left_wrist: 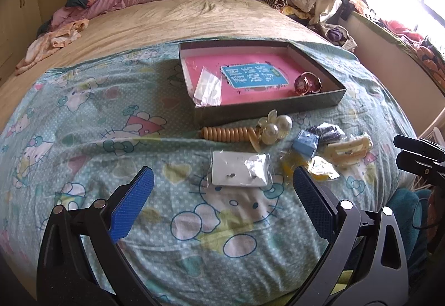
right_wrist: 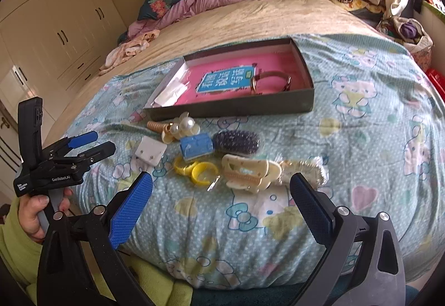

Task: Organize jewelry
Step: 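Grasp the white earring card packet with the left tool while the right tool grasps the cream hair clip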

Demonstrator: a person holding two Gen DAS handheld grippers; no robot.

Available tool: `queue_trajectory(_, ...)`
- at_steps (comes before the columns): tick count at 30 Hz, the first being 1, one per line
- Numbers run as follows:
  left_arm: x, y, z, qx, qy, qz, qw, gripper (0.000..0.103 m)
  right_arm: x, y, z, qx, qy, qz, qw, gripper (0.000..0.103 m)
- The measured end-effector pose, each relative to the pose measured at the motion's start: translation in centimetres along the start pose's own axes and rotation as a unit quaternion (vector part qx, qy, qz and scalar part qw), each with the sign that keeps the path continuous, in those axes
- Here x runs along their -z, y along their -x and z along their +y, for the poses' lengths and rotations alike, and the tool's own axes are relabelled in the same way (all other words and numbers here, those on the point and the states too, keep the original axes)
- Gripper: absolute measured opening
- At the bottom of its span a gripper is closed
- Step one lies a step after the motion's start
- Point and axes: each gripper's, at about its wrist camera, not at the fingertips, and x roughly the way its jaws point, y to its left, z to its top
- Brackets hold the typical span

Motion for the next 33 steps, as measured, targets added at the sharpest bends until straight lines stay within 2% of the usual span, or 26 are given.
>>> queue_trajectory(8, 1.0, -1.2, -0.6, 0.009, -0.006, 0.020, 0.9997, 0.093, 1.1, -1.6, -0.6, 0.003, -0.022, 0.018, 1.000, 0.098)
queue_trajectory(17, 1.8, -2.8, -1.2, 0.014, -0.010, 0.035, 0.9993, 0.093, 1.4, -3.5, -1.8, -0.015, -0.050, 0.026, 0.998, 0.098)
queue_trajectory(20, 1.8, -3.3, -1.1, 0.011, -0.010, 0.037, 0.9992, 0.093, 1.2, -4.4, -2.2, -0.019, -0.061, 0.030, 0.997, 0.084)
queue_trajectory(22, 1.8, -3.8, -0.9, 0.010, -0.006, 0.039, 0.9992, 0.093, 1.1, -5.0, -2.7, -0.015, -0.072, 0.031, 0.997, 0.081)
queue_trajectory(24, 1.7, -4.1, -0.7, 0.009, -0.002, 0.039, 0.9992, 0.093, 0.9, -5.5, -3.0, -0.014, -0.081, 0.030, 0.996, 0.071)
queue_trajectory(27, 1.6, -4.7, -0.4, 0.011, 0.003, 0.042, 0.9991, 0.093, 0.8, -5.8, -3.2, -0.022, -0.085, 0.025, 0.996, 0.064)
queue_trajectory(29, 1.6, -5.3, -0.3, 0.013, 0.008, 0.047, 0.9988, 0.093, 0.6, -5.8, -3.1, -0.029, -0.084, 0.018, 0.996, 0.060)
queue_trajectory(33, 1.5, -6.1, -0.2, 0.019, 0.017, 0.052, 0.9983, 0.093, -0.1, -5.7, -2.9, -0.036, -0.074, 0.005, 0.997, 0.059)
